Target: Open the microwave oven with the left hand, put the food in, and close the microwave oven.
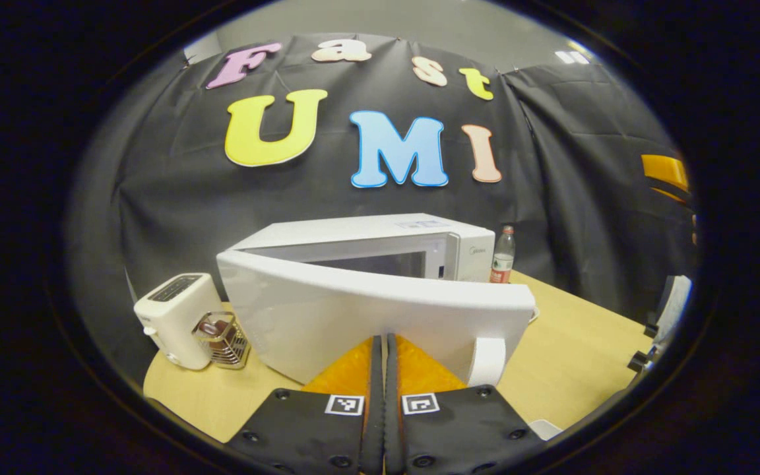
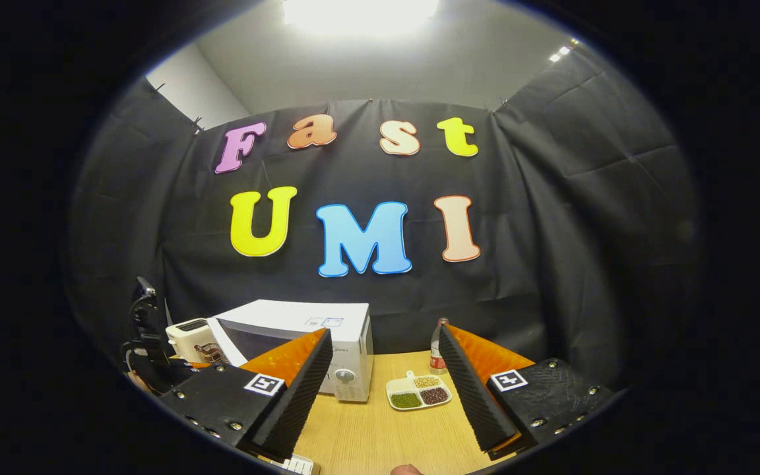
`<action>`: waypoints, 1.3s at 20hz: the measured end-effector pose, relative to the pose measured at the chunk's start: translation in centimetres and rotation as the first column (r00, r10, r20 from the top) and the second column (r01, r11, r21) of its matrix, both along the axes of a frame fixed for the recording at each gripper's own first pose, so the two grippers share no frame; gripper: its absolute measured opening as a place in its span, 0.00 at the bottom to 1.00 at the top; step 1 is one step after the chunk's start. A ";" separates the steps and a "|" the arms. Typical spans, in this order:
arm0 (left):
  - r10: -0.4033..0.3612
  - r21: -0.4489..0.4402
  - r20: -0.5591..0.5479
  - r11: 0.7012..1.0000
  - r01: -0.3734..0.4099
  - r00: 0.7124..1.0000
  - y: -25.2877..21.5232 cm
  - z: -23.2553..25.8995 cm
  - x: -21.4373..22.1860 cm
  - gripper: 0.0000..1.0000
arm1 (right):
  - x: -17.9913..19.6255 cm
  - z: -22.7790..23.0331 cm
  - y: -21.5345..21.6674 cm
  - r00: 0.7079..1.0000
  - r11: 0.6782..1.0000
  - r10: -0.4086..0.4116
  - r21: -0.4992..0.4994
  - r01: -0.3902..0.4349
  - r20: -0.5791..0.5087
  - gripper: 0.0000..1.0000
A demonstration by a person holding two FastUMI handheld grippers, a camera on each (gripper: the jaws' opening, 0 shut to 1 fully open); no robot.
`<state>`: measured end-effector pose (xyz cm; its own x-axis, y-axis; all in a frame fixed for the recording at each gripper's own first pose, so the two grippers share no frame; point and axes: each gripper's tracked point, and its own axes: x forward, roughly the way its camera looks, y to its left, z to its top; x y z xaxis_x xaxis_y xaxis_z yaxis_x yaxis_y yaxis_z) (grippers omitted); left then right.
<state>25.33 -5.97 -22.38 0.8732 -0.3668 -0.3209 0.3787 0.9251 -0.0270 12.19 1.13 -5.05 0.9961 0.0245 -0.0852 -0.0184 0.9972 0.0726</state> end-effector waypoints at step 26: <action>-0.047 -0.078 0.023 0.996 0.049 0.999 -5.3 -1.9 12.5 0.07 | 0.4 -2.4 -2.0 0.984 0.984 -0.161 -0.085 0.154 -0.080 0.98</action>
<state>37.88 -11.32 -24.26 0.8601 -0.4320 -0.2714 0.4239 0.9011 -0.0908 12.57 -0.87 -7.41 0.9757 -0.1425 -0.1665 0.1427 0.9897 -0.0107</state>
